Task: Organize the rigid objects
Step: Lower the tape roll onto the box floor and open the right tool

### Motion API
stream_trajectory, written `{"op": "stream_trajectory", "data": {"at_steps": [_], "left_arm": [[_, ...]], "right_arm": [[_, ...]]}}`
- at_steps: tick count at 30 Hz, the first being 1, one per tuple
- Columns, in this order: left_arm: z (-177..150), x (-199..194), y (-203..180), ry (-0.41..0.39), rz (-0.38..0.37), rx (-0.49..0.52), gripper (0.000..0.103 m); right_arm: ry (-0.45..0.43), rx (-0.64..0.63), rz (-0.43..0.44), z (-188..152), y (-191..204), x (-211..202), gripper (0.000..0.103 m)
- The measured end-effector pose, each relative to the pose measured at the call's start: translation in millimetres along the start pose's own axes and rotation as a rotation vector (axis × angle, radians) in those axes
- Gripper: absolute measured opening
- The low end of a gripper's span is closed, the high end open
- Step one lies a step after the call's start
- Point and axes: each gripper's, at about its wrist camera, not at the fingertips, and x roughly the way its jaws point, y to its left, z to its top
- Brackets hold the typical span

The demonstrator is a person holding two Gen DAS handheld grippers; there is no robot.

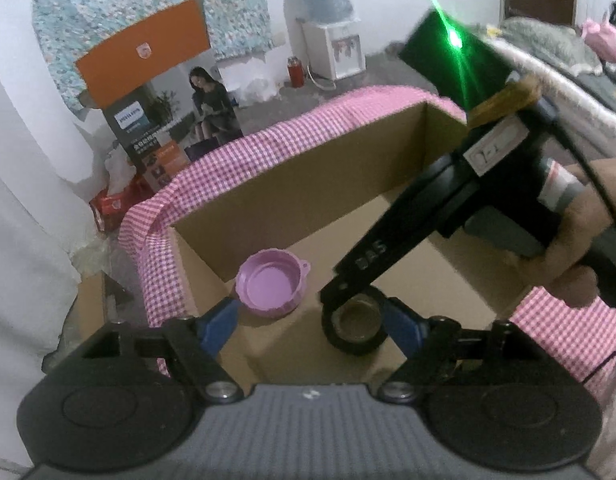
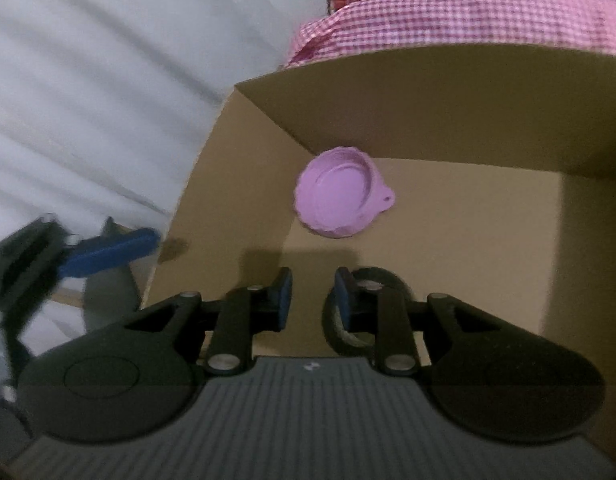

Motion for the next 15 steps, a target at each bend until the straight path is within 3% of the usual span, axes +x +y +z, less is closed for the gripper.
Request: {"op": "stream_trajectory", "data": {"at_steps": [8,15], "left_arm": [[-42.3,-60.5,11.7,-0.138,0.012,-0.100,0.087],[-94.3,-76.5,14.9,-0.173,-0.037,-0.251,0.093]], "right_arm": [[0.085,-0.078,-0.177,-4.0,-8.0,-0.2,0.023],[0.158,-0.123,-0.274,10.6,-7.5,25.4,0.023]]}}
